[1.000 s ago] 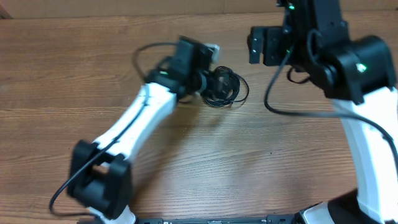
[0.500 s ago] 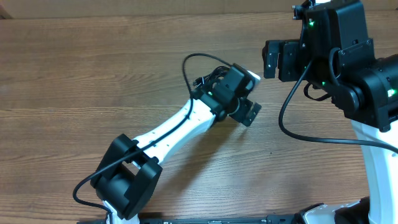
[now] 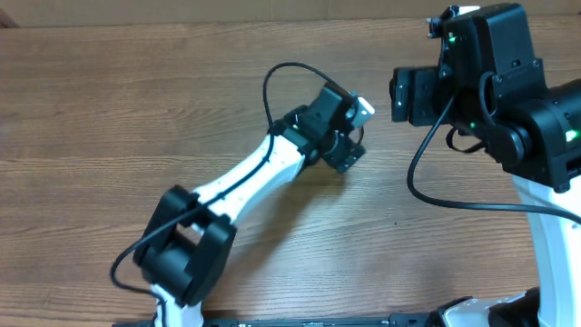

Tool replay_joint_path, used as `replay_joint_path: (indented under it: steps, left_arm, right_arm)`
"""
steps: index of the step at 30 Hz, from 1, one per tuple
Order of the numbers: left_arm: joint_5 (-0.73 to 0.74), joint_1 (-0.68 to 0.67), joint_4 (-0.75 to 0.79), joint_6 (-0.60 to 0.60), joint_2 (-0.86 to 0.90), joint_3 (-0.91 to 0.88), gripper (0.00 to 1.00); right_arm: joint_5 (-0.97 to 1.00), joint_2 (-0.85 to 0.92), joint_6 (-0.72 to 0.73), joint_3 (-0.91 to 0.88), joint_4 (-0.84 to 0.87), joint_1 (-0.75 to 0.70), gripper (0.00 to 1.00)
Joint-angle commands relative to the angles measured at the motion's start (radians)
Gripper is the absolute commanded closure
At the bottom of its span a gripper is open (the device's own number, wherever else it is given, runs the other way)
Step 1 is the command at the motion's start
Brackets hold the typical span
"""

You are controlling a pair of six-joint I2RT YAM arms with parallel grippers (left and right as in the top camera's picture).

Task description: Untangle cables

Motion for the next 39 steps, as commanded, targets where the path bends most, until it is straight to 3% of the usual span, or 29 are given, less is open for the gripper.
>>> replay_joint_path:
  steps: [1, 7, 18, 19, 22, 23, 24, 32, 39]
  left_arm:
    - [0.069, 0.024, -0.004, 0.028, 0.107, 0.012, 0.00]
    - [0.069, 0.014, 0.018, 0.029, 0.141, 0.012, 0.00]
    - [0.092, -0.002, 0.072, 0.029, 0.141, 0.013, 0.02]
    - [0.092, -0.003, 0.076, 0.029, 0.141, 0.013, 0.06]
    - [0.092, -0.009, 0.086, 0.030, 0.141, 0.014, 0.41]
    - [0.092, -0.011, 0.087, 0.029, 0.141, 0.016, 0.75]
    - [0.092, -0.013, 0.084, 0.028, 0.141, 0.019, 0.95]
    - [0.091, -0.040, 0.032, 0.025, 0.135, 0.054, 0.96]
    - [0.019, -0.030, -0.317, 0.017, 0.037, 0.369, 0.96]
  right_arm:
    - [0.025, -0.032, 0.014, 0.052, 0.026, -0.002, 0.09]
    - [0.046, -0.076, 0.015, 0.150, 0.008, -0.006, 0.06]
    - [0.103, -0.131, 0.045, 0.149, -0.058, -0.108, 0.07]
    - [0.103, -0.132, 0.045, 0.149, -0.058, -0.108, 0.07]
    - [0.103, -0.132, 0.045, 0.149, -0.064, -0.108, 0.07]
    - [0.103, -0.132, 0.045, 0.149, -0.066, -0.108, 0.07]
    - [0.103, -0.132, 0.045, 0.149, -0.069, -0.108, 0.07]
    - [0.103, -0.132, 0.045, 0.149, -0.077, -0.108, 0.07]
    - [0.103, -0.132, 0.045, 0.149, -0.078, -0.108, 0.07]
